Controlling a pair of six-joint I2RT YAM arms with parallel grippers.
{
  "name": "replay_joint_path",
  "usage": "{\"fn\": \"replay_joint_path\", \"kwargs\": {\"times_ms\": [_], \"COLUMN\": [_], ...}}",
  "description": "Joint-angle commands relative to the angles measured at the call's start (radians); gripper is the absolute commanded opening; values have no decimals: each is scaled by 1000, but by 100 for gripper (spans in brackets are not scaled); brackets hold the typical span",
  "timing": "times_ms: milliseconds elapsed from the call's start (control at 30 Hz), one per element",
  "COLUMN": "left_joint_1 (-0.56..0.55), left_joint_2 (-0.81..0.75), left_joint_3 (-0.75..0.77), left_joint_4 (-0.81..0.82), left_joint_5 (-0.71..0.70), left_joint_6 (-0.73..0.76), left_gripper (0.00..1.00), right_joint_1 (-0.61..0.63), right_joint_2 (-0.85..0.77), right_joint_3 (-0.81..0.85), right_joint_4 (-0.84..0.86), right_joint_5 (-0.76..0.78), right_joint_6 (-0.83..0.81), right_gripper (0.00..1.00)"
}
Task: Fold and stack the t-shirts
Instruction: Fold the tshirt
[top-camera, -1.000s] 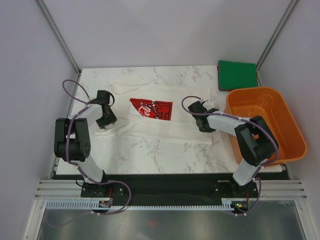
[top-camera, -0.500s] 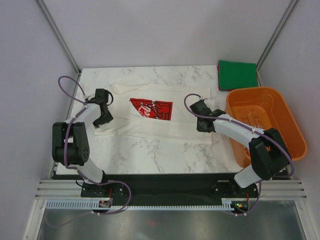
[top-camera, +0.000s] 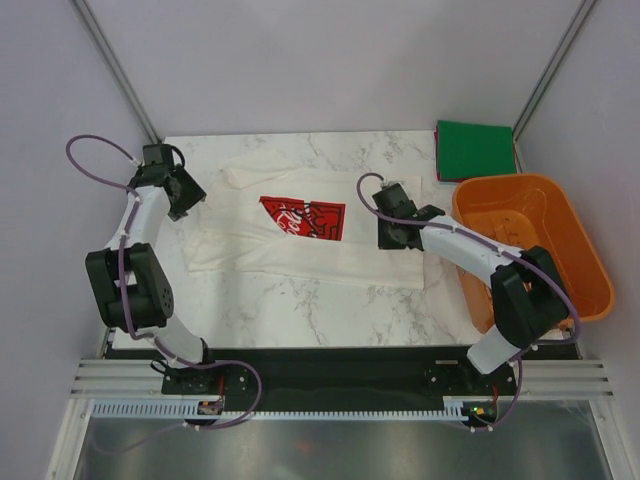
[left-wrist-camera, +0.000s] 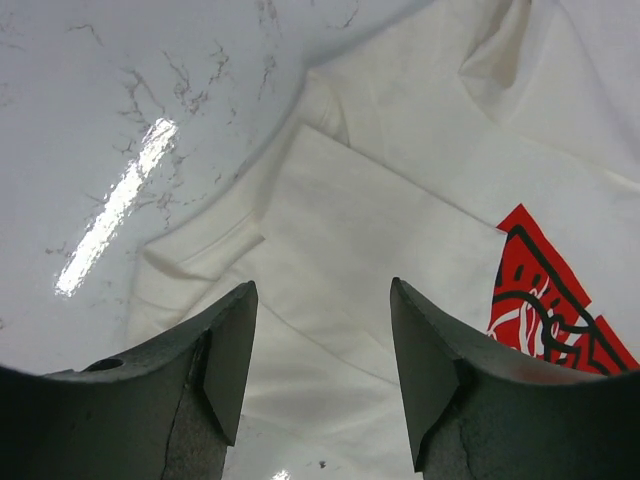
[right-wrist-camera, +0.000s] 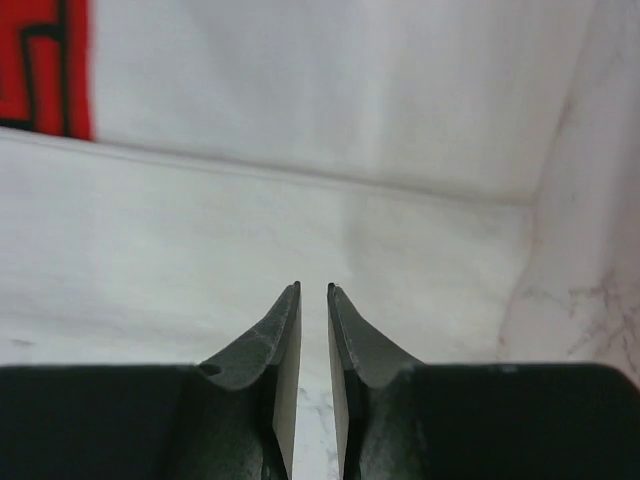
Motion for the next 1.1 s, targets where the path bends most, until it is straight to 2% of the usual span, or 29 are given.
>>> {"fn": "replay_joint_path", "kwargs": {"times_ms": [0,100,133,167,233,433,567,833,1067], "left_joint_1": [32,90,115,121,123,120,121,123,129], "left_joint_2": [28,38,35,29,11,-113,-165,-161,-104], "left_joint_3": [37,19,8,-24,-67,-289,-372,-423,-436], "left_joint_4": [-1,-1,37,50,103,225,239,236,217], "left_joint_5": [91,91,166,249,283,298,210,153,56], "left_joint_6": [25,25,-86,-102,-130,-263,-294,-268,-234], "left_gripper": [63,63,62,62,61,59,60,60,58], "right_joint_1": [26,52,72,81,106,141,167,205,221], "right_joint_2": [86,232,270,348,432,761,939,1032,1069], "right_joint_3": [193,363,405,484,569,929,1110,1145,1174], "right_joint_4": [130,167,193,205,246,308,350,400,397], "right_joint_5": [-135,-199,-207,-225,-245,-417,-508,-509,-514], "right_joint_6": [-68,-88,-90,-91,-94,-9,53,78,73], "right_gripper": [25,27,27,27,27,26,25,29,28]}}
